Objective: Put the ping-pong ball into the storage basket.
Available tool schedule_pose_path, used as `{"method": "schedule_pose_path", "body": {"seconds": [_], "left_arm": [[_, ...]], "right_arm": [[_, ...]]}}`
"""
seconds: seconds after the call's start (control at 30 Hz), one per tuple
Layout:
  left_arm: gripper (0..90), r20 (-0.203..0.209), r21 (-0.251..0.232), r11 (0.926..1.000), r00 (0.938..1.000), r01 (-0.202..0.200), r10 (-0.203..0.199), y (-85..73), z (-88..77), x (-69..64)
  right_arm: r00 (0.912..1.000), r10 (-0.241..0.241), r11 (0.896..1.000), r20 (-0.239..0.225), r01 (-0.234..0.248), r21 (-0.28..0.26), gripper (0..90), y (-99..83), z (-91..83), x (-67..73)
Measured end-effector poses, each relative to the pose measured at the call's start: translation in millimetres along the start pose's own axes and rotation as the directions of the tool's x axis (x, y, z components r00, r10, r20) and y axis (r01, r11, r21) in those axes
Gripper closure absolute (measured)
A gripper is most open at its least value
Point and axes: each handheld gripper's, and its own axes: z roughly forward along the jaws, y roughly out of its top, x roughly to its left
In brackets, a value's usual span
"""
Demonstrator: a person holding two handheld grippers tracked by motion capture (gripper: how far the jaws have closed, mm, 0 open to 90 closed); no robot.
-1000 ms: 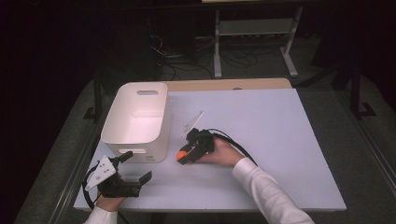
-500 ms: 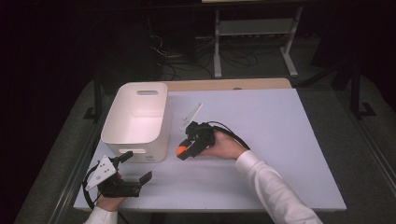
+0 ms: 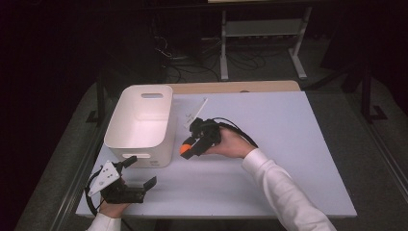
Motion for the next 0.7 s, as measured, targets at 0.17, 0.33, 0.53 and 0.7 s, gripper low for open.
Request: {"method": "schedule_pose_path", "body": {"seconds": [0.17, 0.33, 0.53, 0.7], "left_arm": [[0.0, 0.0, 0.002, 0.9999, 0.9999, 0.012, -0.012, -0.2, -0.1, -0.9], [0.0, -0.001, 0.002, 1.0, 1.0, 0.01, -0.01, -0.2, -0.1, -0.7], [0.0, 0.002, -0.013, 0.9999, 0.9999, 0.011, -0.011, -0.5, 1.1, -0.7], [0.0, 0.002, -0.011, 0.9999, 0.9999, 0.01, -0.01, -0.5, 1.0, -0.6]], "right_arm": [[1.0, -0.001, 1.0, 0.001, 0.001, 0.002, 49.4, 8.1, -9.7, 1.6], [1.0, -0.003, 1.0, 0.005, 0.003, -0.002, 49.4, 15.7, -18.3, 1.4], [0.9992, -0.038, 0.999, 0.012, 0.039, -0.021, 49.4, 23.3, -25.5, -0.5], [0.9987, -0.047, 0.999, 0.018, 0.047, -0.023, 49.4, 27.7, -29.1, -1.9]]}}
